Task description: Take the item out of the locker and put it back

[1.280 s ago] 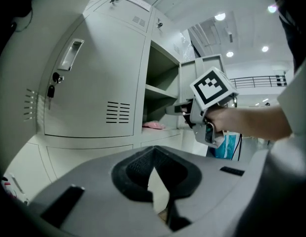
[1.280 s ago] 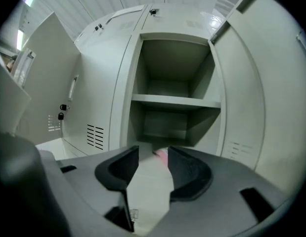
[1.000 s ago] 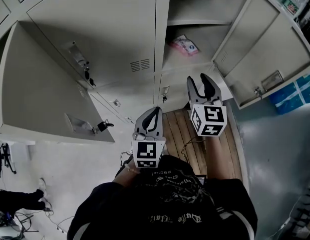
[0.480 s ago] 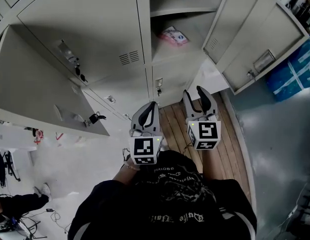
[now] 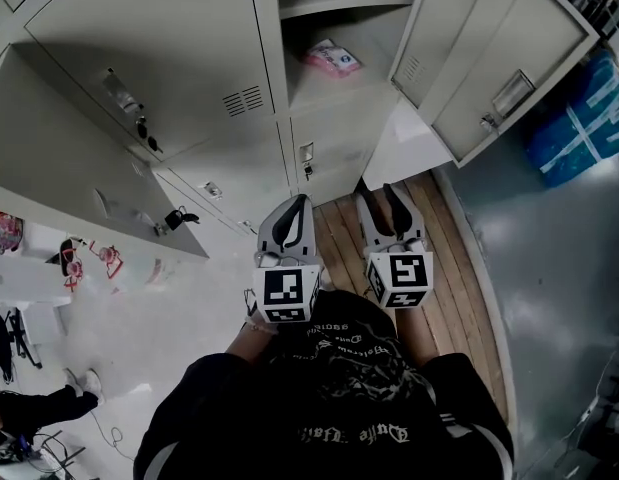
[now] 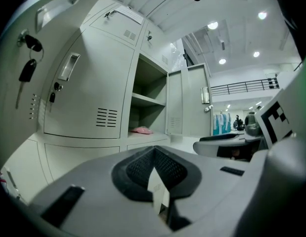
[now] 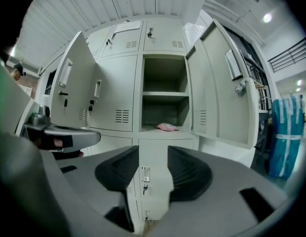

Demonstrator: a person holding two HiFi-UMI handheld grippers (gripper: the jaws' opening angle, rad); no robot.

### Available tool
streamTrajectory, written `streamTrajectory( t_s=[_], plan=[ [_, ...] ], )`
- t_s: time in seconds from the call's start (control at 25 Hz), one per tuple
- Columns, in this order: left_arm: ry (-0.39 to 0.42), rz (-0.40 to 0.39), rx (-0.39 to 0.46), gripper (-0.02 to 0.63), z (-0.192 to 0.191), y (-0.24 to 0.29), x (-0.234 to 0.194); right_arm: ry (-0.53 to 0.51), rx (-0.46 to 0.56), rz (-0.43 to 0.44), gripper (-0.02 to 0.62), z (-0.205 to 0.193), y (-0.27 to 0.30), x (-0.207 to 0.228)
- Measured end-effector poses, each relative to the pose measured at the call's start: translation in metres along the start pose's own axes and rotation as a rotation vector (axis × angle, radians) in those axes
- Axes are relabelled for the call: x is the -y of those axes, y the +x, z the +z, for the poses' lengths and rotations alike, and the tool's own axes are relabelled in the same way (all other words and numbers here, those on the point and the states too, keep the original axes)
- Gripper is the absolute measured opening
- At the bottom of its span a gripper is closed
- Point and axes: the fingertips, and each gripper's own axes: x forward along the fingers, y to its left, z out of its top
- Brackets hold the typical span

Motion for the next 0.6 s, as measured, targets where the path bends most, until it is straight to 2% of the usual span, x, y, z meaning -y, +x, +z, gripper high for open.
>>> streamTrajectory(
  t_s=[0.16, 0.24, 0.28, 0.4, 0.6],
  plan=[
    [0.002, -0.006, 0.003, 0.008, -0.001, -0.003, 0.006, -0.002, 0.015, -0.009, 0.168, -0.001, -0.007, 0.001],
    [-0.002, -0.005, 0.003, 0.008, -0.001, -0.004, 0.007, -0.011, 0.042, -0.021, 0.095, 0.004, -0.011, 0.001],
    [-0.003, -0.003, 0.004, 0.008, -0.001, -0.004, 0.006, -0.014, 0.053, -0.019, 0.078, 0.006, -0.012, 0.000],
    [-0.001, -0.003, 0.008, 0.008, 0.001, -0.005, 0.006, -0.017, 0.057, -0.003, 0.075, 0.008, -0.012, -0.005],
    [0.006, 0.011, 0.010, 0.008, -0.001, -0.007, 0.001, -0.009, 0.065, -0.018, 0.025, 0.007, -0.013, -0.008]
  ],
)
